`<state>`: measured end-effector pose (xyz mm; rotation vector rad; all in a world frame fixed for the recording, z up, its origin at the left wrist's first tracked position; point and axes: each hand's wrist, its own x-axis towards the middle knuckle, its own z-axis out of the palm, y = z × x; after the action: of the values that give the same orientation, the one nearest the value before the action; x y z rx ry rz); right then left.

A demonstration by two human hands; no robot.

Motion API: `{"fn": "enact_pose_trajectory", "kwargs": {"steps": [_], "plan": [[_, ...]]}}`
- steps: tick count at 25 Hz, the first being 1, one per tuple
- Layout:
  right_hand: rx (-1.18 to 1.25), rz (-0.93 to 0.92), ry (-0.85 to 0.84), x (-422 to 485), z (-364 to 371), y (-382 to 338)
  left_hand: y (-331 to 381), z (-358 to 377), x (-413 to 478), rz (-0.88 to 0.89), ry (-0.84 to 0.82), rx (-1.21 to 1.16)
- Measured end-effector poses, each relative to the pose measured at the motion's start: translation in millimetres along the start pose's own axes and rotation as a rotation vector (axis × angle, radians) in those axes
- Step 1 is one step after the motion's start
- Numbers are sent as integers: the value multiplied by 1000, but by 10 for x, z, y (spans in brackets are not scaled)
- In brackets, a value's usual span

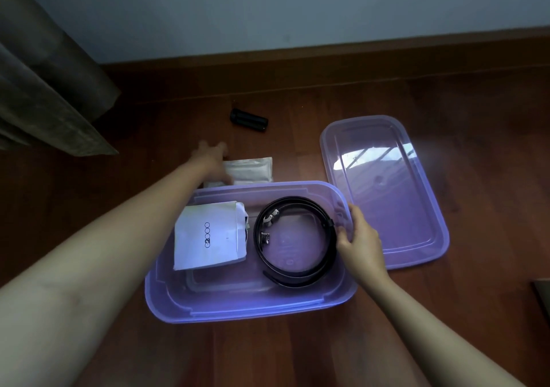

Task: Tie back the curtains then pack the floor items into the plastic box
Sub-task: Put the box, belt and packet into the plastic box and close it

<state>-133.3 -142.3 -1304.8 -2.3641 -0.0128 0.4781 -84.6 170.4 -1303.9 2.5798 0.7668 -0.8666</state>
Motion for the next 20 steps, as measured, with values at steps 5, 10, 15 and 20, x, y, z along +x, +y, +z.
{"fn": "enact_pose_trajectory", "kwargs": {"steps": [5, 10, 15, 20], "plan": [[-8, -8, 1, -6, -4, -11, -95, 36, 91, 160, 266, -120], [34, -10, 14, -7, -6, -10, 155, -256, -497, 502, 424, -500], [130, -15, 48, -59, -30, -11, 357, 219, -1063, 905, 368, 180], [142, 1, 43, -64, -41, -20, 577, 887, -1111, 904, 709, 584]]}}
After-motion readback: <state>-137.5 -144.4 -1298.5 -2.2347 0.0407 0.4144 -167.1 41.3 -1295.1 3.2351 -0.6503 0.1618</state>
